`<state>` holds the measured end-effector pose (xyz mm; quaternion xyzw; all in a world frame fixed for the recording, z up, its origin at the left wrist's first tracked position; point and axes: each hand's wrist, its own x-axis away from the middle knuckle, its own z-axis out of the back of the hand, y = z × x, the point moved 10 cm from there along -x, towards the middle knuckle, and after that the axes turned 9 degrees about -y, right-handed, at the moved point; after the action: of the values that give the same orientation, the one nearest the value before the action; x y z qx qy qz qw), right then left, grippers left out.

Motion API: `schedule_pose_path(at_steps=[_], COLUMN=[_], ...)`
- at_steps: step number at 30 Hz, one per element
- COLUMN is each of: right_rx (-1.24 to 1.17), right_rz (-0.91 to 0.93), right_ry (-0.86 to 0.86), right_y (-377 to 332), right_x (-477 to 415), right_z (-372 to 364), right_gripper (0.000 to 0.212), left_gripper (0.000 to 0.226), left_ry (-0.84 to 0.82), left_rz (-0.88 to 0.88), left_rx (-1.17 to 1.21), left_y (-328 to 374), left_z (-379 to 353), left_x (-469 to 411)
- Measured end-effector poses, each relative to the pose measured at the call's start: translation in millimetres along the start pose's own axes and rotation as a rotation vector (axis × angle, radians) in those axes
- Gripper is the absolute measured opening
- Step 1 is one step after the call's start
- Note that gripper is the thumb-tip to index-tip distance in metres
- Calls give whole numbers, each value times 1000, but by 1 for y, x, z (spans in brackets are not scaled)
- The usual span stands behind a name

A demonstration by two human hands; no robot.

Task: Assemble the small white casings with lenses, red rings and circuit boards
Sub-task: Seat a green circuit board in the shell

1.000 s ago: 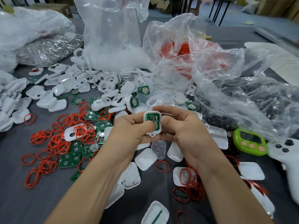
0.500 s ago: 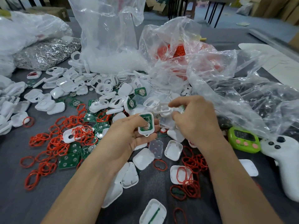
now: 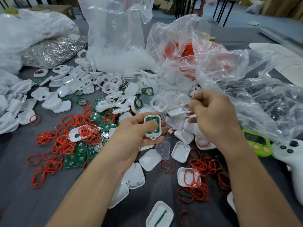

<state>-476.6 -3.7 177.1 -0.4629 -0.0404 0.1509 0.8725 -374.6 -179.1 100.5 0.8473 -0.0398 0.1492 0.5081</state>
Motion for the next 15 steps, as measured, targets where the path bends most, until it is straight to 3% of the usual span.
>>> schedule_pose_path(at_steps=[2,7,9,10,12,15], right_rx=[-143,183,286,316,393,589], right_rz=[-24,-30,12,47,75,-31], right_ry=[-56,-1,89,104,-27,-395], right_y=[5,2,-11,-20,-27,-8], right_x=[3,-1,1,4,6,19], right_z=[-6,-2,6,8,-3,-36], right_gripper=[23,10,28,26,17,20], left_gripper=[23,22,21,21,21,20], left_ry=[-3,10,17,25,47,58], left_rz=[-9,-22,-30,-33,-39,-42], left_rx=[-9,-15,5,18,44,79], left_y=[1,2,3,3,4,5], left_z=[-1,1,2,4,8,10], left_x=[0,0,0,0,-1,-3])
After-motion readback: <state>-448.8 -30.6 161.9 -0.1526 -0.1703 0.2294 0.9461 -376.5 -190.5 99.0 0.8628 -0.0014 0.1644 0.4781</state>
